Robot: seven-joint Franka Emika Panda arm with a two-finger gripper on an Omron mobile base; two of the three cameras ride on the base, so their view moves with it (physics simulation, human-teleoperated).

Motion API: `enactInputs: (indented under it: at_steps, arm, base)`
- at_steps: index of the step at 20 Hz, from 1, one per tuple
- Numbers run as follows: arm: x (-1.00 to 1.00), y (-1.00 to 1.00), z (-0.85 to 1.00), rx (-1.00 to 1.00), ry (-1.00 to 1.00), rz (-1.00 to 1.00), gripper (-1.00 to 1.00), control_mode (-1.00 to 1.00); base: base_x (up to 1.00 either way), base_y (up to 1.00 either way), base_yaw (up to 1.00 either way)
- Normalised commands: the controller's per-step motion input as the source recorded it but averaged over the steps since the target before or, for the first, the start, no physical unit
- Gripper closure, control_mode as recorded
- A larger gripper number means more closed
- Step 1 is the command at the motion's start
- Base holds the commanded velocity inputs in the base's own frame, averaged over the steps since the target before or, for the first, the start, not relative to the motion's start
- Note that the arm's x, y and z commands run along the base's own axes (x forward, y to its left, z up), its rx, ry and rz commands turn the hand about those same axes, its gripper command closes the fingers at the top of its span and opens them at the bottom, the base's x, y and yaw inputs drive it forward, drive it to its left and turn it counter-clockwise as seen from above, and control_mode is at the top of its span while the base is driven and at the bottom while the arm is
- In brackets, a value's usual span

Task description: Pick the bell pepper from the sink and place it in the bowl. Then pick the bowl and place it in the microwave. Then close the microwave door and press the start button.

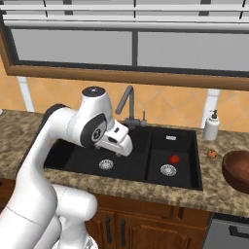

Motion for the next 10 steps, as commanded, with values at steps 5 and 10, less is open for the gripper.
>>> enactInputs:
  at_steps: [5, 10]
  arm:
    - [0.12, -1.00, -0.11, 0.05, 0.00, -0.26, -1.00, -1.00]
    - [0.39, -0.92, -0.34, 0.09, 0.00, -0.23, -1.00, -1.00]
  base:
    - [0.00, 0.00, 0.00]
    - [0.00, 0.00, 0.00]
